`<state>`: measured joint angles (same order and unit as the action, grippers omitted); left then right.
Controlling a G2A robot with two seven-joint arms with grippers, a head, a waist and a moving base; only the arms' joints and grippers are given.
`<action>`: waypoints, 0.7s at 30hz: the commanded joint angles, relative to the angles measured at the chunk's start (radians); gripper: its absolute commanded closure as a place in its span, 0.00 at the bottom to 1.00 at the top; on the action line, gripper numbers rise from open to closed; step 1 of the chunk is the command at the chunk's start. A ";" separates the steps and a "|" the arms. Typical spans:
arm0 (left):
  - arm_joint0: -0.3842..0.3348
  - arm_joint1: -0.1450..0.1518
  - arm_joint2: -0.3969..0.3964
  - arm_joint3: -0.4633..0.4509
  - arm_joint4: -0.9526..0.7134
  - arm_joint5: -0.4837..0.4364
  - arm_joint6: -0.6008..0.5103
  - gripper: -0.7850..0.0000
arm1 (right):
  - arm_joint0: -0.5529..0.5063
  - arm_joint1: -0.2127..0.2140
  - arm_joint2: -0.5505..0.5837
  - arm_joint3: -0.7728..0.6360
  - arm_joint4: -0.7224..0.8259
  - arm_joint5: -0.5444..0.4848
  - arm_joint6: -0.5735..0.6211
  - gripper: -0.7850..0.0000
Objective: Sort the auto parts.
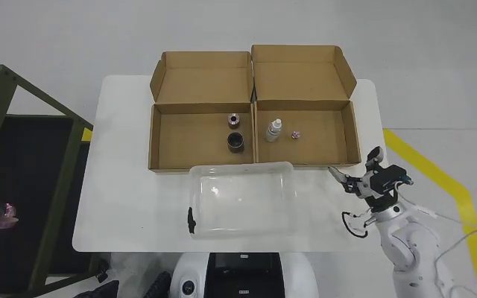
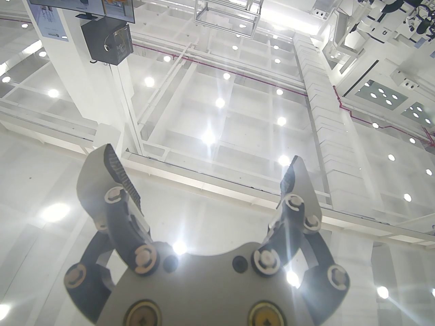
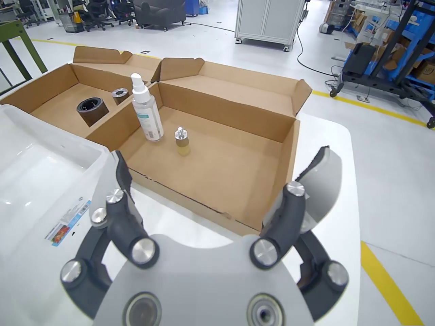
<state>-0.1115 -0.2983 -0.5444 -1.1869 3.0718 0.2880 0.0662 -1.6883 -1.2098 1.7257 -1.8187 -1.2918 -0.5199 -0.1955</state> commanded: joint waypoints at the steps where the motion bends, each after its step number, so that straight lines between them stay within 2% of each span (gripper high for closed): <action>1: 0.000 0.000 0.000 0.000 0.000 0.000 0.000 0.00 | -0.011 0.001 0.010 0.002 0.002 -0.003 -0.014 0.00; 21: 0.000 0.000 0.000 0.000 0.000 0.000 0.000 0.00 | -0.032 0.004 0.031 0.004 0.007 0.000 -0.046 0.00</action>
<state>-0.1115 -0.2983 -0.5444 -1.1869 3.0718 0.2880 0.0662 -1.7198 -1.2053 1.7563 -1.8150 -1.2848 -0.5199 -0.2412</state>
